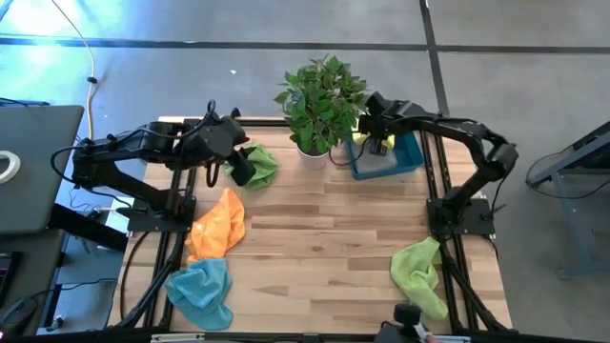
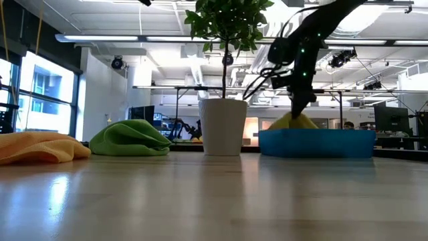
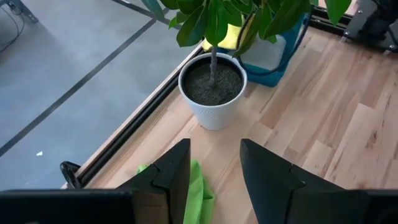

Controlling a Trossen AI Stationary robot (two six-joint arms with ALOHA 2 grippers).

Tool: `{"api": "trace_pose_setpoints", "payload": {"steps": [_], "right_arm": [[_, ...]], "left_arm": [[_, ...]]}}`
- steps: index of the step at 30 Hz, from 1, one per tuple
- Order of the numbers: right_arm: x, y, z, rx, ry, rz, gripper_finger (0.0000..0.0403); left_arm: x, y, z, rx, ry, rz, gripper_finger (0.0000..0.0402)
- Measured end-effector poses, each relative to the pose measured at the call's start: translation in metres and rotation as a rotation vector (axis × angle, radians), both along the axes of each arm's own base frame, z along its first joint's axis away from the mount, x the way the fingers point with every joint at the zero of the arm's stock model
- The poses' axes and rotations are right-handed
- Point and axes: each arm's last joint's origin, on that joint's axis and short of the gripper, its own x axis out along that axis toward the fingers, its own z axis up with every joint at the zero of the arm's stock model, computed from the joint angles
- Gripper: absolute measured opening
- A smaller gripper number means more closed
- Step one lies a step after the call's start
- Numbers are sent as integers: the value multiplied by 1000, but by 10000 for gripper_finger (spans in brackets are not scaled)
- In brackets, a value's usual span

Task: Sort microfiber towel by color & place in baskets
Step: Stack the yellow towel on top of gray towel into the blue bin

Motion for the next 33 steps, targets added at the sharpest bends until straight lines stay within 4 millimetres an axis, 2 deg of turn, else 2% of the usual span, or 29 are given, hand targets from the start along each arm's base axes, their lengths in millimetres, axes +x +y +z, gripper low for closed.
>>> {"api": "trace_pose_setpoints", "payload": {"steps": [10, 28, 30, 33], "right_arm": [[-7, 15, -6, 252, 7, 72, 0], [-1, 38, -8, 400, 34, 211, 1], [-1, 38, -8, 401, 34, 214, 7], [0, 39, -8, 401, 35, 218, 38]], "left_arm": [[0, 0, 0, -13, -15, 16, 131], [0, 0, 0, -42, -48, 50, 131], [0, 0, 0, -42, -48, 50, 131], [0, 0, 0, -42, -48, 50, 131]]}}
